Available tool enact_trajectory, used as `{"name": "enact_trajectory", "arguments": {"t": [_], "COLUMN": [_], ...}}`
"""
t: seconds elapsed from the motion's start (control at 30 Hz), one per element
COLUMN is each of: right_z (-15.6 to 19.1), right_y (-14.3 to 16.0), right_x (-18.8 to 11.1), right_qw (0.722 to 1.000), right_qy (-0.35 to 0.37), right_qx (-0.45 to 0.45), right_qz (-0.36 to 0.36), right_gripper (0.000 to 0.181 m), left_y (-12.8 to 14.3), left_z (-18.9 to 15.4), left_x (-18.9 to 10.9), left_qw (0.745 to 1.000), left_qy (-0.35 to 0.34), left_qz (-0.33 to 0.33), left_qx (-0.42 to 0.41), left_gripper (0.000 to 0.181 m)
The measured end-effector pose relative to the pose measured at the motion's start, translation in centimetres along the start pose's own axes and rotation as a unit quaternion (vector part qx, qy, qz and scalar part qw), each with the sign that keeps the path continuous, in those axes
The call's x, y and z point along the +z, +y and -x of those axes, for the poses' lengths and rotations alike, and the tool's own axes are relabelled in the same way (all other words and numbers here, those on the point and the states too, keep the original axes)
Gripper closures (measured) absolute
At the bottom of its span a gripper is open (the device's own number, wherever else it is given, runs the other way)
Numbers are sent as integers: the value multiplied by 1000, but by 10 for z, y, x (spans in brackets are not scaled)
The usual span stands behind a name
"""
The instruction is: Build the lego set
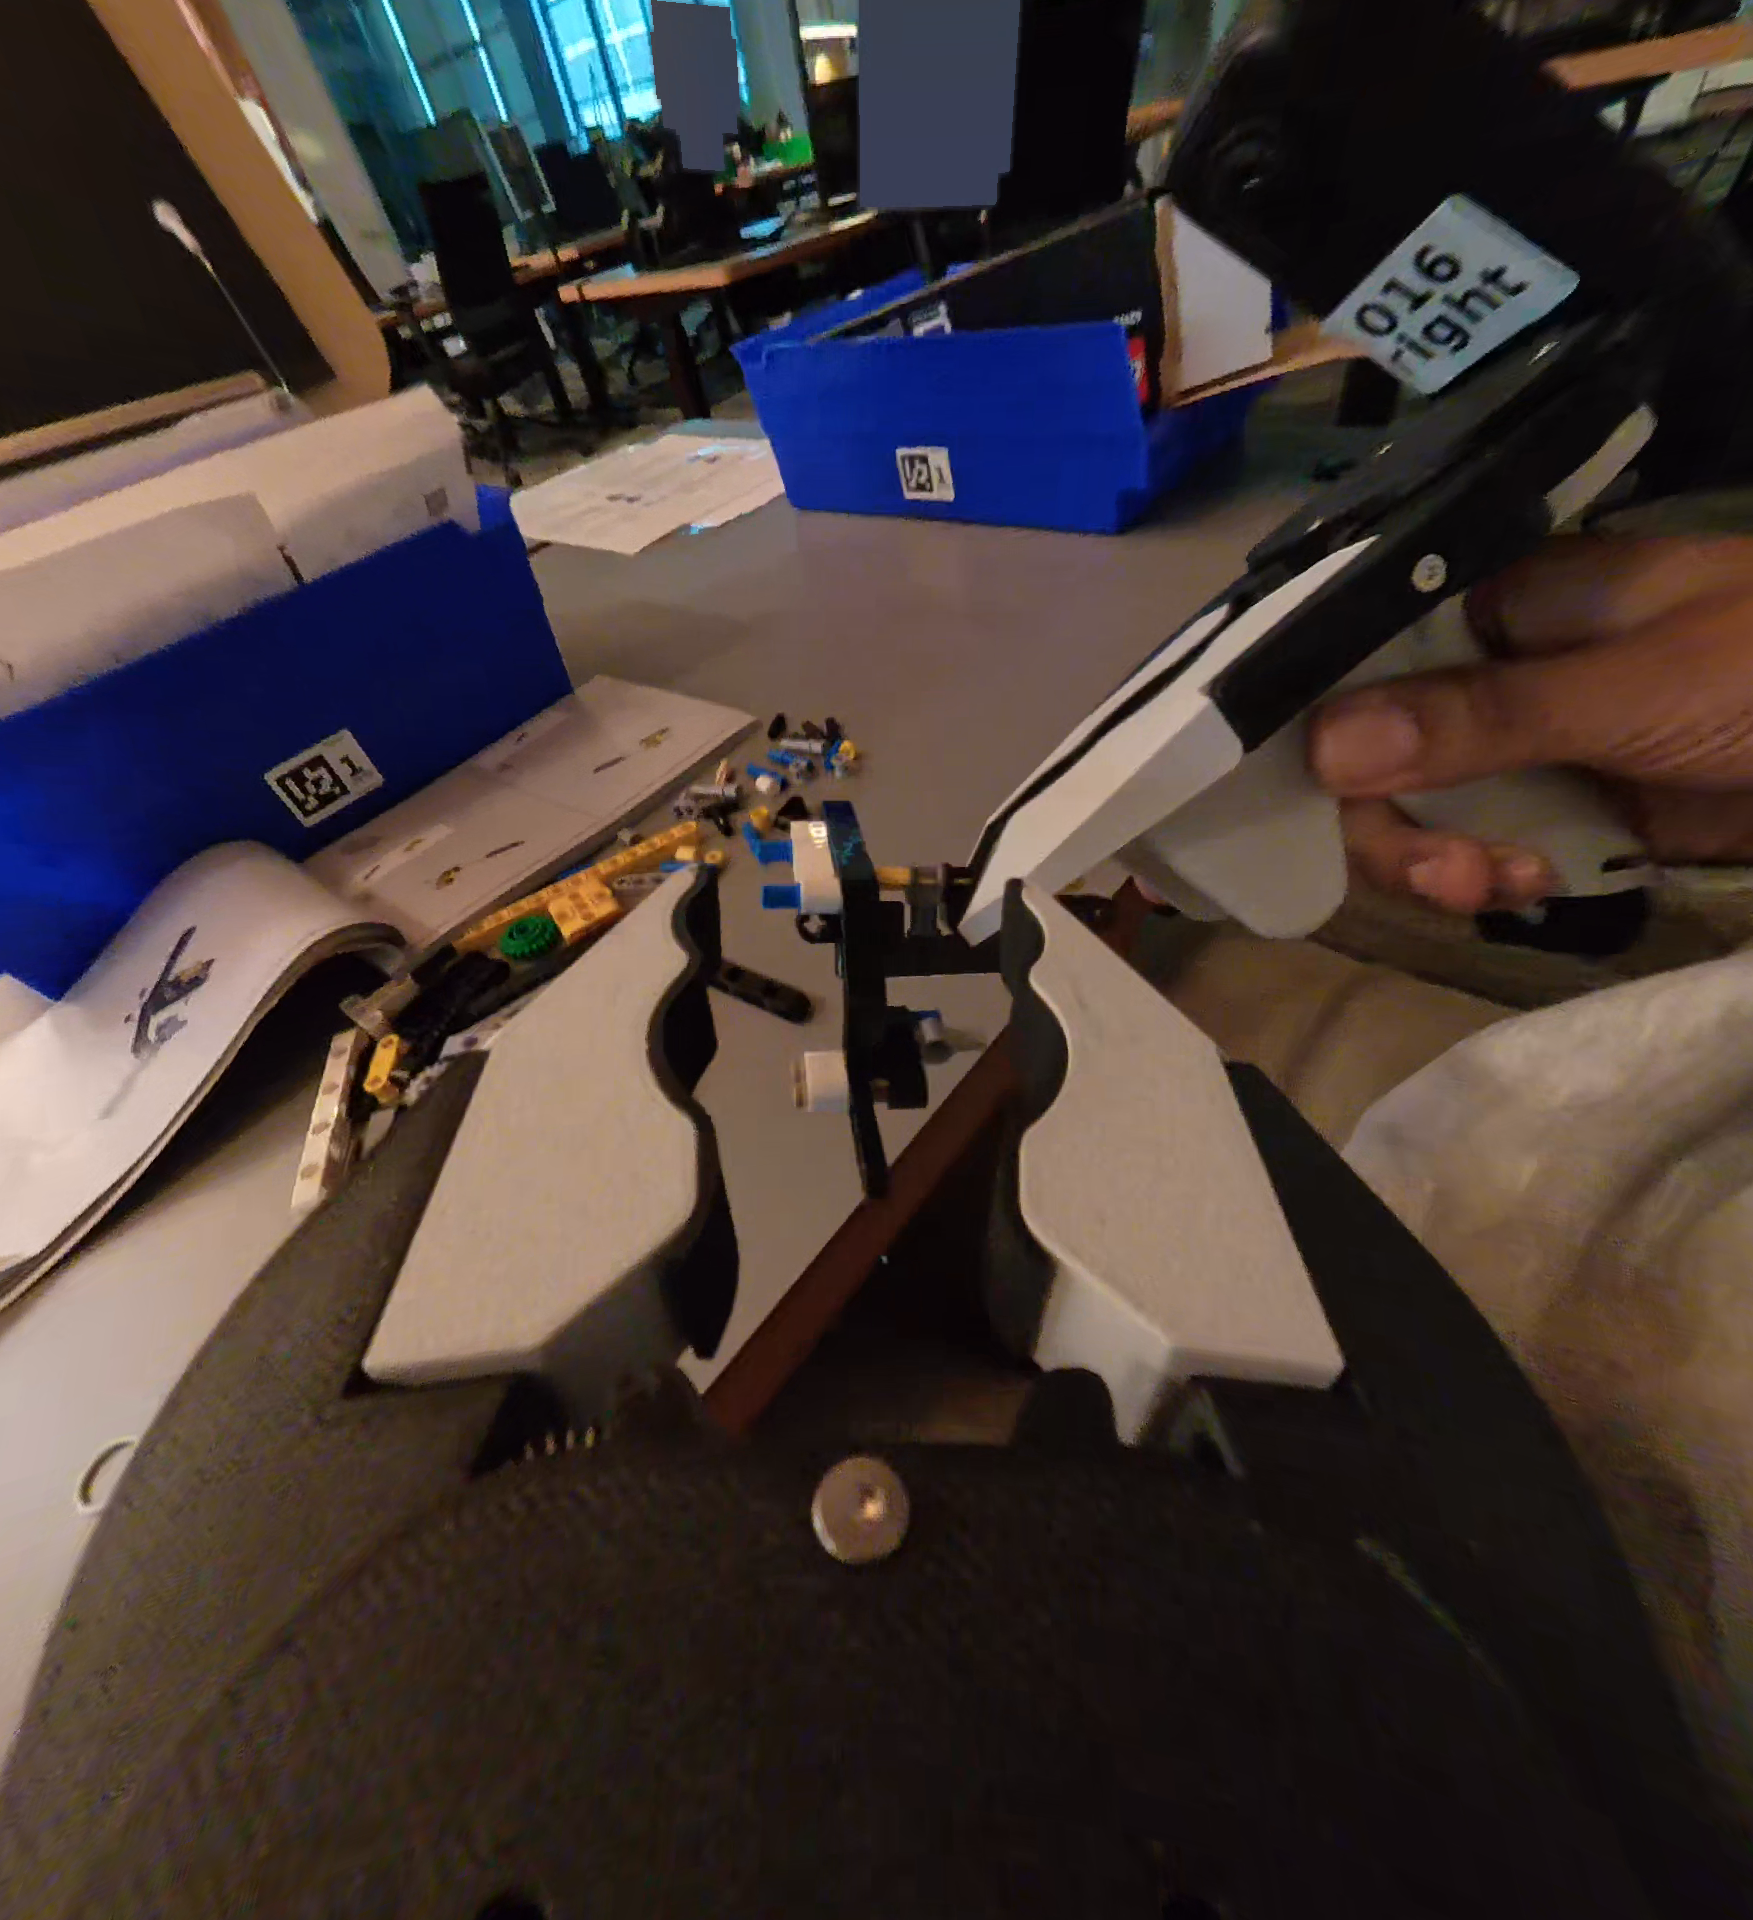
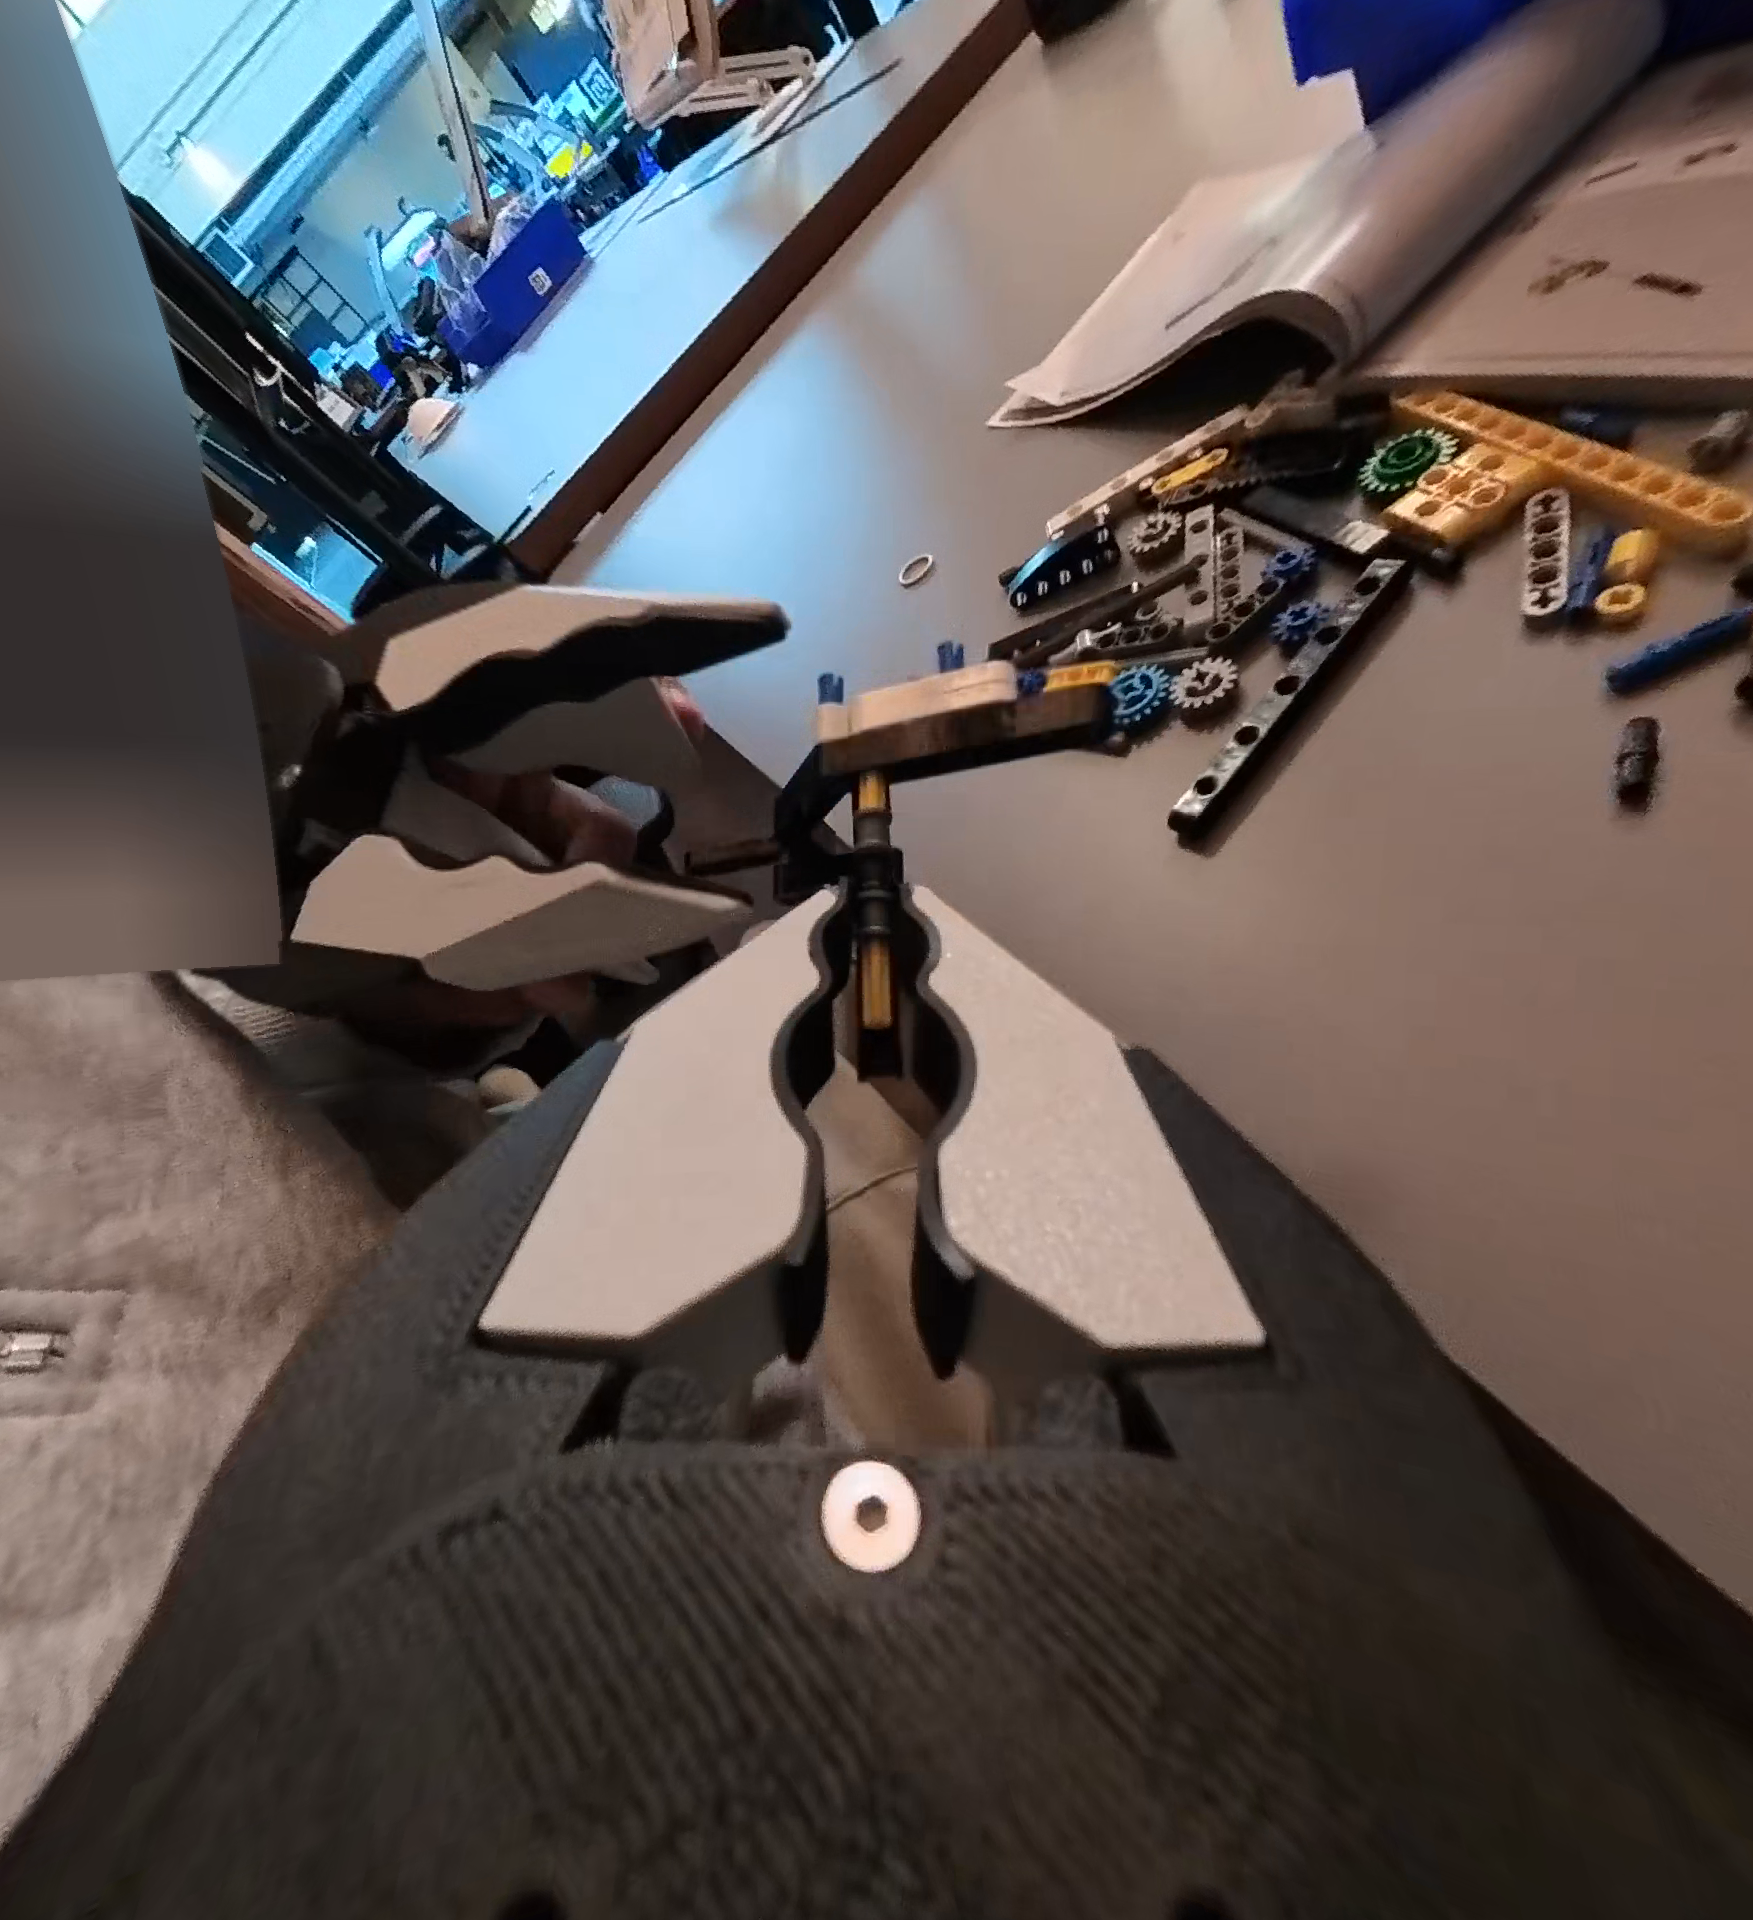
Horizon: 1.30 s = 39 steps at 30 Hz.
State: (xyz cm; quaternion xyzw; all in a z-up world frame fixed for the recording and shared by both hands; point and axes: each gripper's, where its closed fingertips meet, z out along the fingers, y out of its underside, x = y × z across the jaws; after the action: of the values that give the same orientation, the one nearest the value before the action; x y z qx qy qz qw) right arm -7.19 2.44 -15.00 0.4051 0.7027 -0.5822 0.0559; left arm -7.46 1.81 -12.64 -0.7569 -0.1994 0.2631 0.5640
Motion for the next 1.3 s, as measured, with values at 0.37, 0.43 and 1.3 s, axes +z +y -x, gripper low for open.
{"name": "enact_trajectory", "arguments": {"t": [0.37,0.43,1.3], "right_z": [2,2,13], "right_y": [5,5,1], "right_x": [3,3,-17], "right_qw": [999,1000,995], "right_qy": [15,11,-37], "right_qx": [-30,-23,-97], "right_qz": [15,9,13], "right_gripper": [176,176,116], "left_y": [25,22,28], "left_z": [-2,-2,5], "left_x": [5,5,2], "left_qw": [994,990,978], "left_qy": [49,57,101], "left_qz": [66,54,53], "left_qx": [-69,-113,-176], "left_gripper": [139,142,175]}}
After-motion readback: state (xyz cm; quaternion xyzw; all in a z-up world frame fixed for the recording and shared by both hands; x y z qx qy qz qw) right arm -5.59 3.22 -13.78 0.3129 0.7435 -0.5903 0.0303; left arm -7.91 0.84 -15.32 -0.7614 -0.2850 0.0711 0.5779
